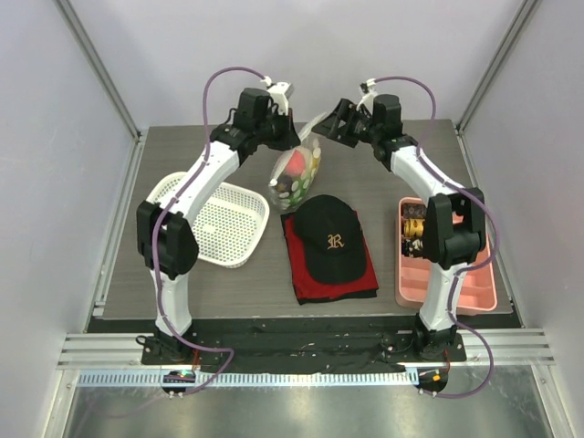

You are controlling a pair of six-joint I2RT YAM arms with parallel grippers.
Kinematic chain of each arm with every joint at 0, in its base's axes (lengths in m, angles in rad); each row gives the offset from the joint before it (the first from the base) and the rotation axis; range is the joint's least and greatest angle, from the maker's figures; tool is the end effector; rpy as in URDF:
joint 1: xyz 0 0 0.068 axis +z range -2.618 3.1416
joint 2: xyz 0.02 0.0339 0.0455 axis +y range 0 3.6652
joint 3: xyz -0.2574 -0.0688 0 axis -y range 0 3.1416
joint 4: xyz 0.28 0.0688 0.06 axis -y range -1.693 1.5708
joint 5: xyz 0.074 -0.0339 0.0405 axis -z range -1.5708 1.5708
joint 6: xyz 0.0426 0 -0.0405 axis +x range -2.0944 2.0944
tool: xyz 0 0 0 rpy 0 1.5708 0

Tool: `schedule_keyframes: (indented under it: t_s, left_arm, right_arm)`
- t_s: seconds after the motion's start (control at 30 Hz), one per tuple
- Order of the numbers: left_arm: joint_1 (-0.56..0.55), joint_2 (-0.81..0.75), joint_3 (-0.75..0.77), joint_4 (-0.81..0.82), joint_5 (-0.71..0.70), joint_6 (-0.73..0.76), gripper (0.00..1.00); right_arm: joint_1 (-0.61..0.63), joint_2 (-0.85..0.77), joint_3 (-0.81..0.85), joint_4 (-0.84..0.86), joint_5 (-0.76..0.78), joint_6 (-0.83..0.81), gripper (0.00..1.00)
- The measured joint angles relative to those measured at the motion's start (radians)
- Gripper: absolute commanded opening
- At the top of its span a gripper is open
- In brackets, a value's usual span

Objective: Open the zip-top bag and remove the fake food

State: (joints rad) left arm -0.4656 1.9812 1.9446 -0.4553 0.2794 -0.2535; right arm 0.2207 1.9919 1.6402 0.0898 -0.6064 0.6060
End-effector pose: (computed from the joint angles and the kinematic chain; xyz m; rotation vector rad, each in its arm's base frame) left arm 0.4469 -0.2377 0.3449 0.4011 2.0852 -0.7242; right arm 0.4963 0.1362 0.2801 -0.0831 1.9351 1.1200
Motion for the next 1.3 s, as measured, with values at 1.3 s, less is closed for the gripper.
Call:
schedule_keyframes:
  t_s: [1.3]
  left_arm:
    - [0.077,0.000,-0.140,0.279,0.230,-0.538,0.00]
  right_arm:
    - [0.169,-0.073,-0.005,-0.488,0.520,0.316,0.55]
